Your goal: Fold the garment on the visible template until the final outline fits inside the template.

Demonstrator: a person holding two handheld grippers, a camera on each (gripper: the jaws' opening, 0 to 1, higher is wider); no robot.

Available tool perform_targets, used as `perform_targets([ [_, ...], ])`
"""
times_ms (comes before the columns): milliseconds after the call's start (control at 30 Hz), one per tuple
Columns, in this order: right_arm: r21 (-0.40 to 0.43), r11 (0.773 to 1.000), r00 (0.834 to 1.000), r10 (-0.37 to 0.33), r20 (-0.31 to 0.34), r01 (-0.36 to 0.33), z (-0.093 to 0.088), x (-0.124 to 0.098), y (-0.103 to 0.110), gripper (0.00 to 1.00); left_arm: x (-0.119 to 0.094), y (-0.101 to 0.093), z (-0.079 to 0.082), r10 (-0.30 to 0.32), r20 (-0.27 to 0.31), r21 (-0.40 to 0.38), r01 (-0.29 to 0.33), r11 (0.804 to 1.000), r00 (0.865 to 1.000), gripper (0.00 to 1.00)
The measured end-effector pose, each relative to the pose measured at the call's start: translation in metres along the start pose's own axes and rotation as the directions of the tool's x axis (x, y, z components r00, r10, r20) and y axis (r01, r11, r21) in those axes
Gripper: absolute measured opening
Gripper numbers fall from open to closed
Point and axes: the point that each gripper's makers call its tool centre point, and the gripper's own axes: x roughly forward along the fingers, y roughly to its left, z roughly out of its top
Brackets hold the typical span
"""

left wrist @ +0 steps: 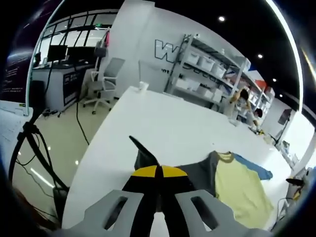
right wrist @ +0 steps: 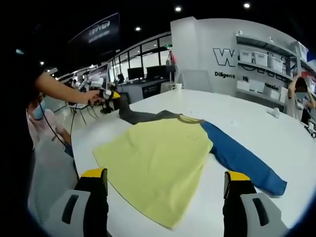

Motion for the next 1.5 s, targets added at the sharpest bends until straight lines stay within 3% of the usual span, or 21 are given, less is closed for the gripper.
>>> perform_targets([
  [333, 0.004, 1.000, 1.000, -0.003, 0.012, 0.003, 0.000, -0.004, 0.000, 0.98, -0.002, -0.033, 0.016, -0.073, 0.022, 0.020, 0.072, 0.997, 0.997, 0.01],
  [633, 0.006, 1.000, 1.000, -0.006, 0.022, 0.006, 0.000, -0.007, 0.000, 0.98, -0.007, -0.072, 0.036, -0.156, 0.051, 0.051, 0.153, 0.987, 0.986, 0.01],
  [900, 0.003, 1.000, 0.999, -0.010, 0.032, 0.010, 0.003, -0.010, -0.001, 0.98, -0.015, -0.105, 0.063, -0.226, 0.100, 0.070, 0.220, 0.973, 0.969, 0.01],
  [1500, 0.005, 1.000, 0.999, -0.021, 0.049, 0.021, 0.005, -0.017, -0.002, 0.98, -0.039, -0.168, 0.099, -0.357, 0.165, 0.124, 0.340, 0.932, 0.919, 0.01],
])
